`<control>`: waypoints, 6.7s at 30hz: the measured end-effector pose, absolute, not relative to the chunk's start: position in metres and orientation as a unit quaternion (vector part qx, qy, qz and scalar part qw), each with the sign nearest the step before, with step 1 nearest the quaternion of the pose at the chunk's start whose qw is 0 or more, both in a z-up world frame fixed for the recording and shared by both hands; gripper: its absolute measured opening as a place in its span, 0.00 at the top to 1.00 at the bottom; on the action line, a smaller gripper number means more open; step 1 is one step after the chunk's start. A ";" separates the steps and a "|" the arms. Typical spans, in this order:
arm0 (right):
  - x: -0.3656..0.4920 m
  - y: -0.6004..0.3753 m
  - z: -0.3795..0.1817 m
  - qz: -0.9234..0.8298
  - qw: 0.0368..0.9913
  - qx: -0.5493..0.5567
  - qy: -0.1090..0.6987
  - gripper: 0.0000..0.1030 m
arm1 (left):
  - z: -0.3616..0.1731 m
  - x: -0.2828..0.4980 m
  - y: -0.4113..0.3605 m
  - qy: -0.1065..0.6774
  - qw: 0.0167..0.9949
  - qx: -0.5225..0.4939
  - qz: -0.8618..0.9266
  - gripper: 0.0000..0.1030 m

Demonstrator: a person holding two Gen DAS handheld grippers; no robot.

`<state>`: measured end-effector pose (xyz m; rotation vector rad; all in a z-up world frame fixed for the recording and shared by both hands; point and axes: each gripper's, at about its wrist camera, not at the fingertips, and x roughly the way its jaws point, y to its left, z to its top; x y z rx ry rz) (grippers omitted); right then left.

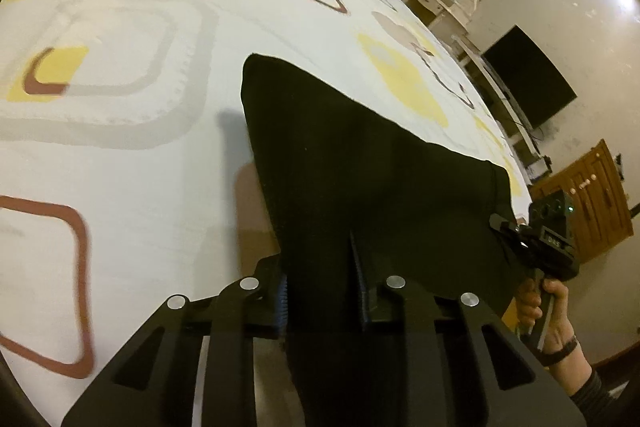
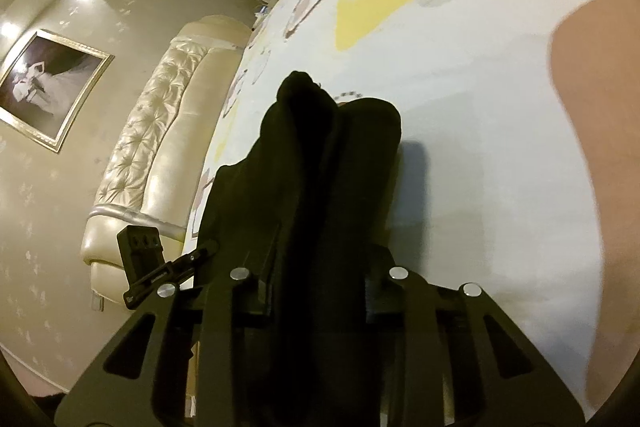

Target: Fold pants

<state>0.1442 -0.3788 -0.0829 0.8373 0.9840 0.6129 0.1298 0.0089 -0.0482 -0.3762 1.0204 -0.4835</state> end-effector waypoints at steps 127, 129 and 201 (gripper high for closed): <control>0.234 -0.369 -0.088 0.250 0.747 0.460 0.410 0.24 | -0.065 0.173 0.102 0.472 0.831 -0.255 -0.145 0.17; 0.232 -0.360 -0.088 0.253 0.749 0.446 0.419 0.23 | -0.066 0.174 0.084 0.481 0.827 -0.242 -0.161 0.16; 0.113 -0.392 -0.105 0.244 0.715 0.473 0.454 0.55 | -0.049 0.079 0.087 0.455 0.867 -0.190 -0.072 0.21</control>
